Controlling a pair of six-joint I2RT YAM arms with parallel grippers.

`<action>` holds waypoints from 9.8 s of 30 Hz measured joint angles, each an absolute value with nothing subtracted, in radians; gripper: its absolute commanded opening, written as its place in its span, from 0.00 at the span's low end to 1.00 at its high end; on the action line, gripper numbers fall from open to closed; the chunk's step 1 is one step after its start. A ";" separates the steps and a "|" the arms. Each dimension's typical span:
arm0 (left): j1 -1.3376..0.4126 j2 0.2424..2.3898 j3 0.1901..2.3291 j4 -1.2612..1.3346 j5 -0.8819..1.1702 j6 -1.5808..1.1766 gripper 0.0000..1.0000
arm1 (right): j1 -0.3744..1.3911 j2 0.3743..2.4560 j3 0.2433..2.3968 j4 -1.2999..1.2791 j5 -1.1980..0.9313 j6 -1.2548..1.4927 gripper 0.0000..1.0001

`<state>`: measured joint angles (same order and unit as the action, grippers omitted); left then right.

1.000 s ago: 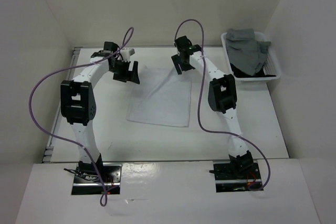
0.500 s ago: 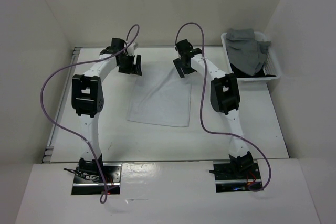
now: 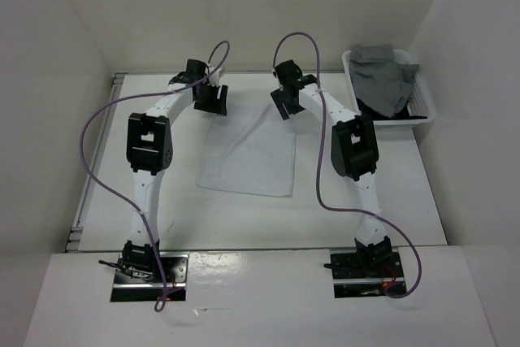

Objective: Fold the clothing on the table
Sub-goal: Flatten the skirt out

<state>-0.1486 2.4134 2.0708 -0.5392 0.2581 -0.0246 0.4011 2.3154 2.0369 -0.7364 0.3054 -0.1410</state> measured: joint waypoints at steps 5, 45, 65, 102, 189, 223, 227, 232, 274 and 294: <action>-0.166 2.428 2.082 -0.540 0.247 -0.017 0.75 | 0.401 2.313 2.032 -0.731 0.315 -0.148 0.79; -0.157 2.786 2.737 -0.916 0.416 0.059 0.07 | 0.401 2.313 2.030 -0.725 0.339 -0.155 0.79; -0.046 2.476 2.116 -0.884 0.646 0.125 0.04 | 0.401 2.393 2.136 -0.734 0.190 -0.117 0.74; -0.070 2.308 1.808 -0.690 0.612 0.104 0.07 | 0.369 2.493 2.212 -0.781 -0.101 -0.121 0.55; -0.155 2.255 1.775 -0.622 0.528 0.046 0.66 | 0.315 2.295 1.950 -0.718 0.089 -0.125 0.65; -0.162 2.295 1.797 -0.613 0.535 0.018 0.00 | 0.319 2.294 1.891 -0.726 0.049 -0.159 0.61; -0.162 2.295 1.797 -0.613 0.532 0.017 0.00 | 0.319 2.286 1.864 -0.725 0.033 -0.170 0.52; -0.163 2.295 1.797 -0.612 0.529 0.016 0.00 | 0.321 2.276 1.839 -0.724 0.009 -0.185 0.13; -0.101 2.341 2.080 -0.665 0.356 0.047 0.73 | 0.262 2.268 1.925 -0.749 0.112 -0.184 0.67; -0.126 2.342 1.954 -0.609 0.426 -0.035 0.74 | 0.279 2.300 2.002 -0.791 -0.015 -0.172 0.64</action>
<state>-0.1261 2.3425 1.9545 -0.6086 0.4259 -0.0345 0.2790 2.2997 2.0022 -0.7906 -0.0147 -0.1719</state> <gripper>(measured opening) 0.743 0.640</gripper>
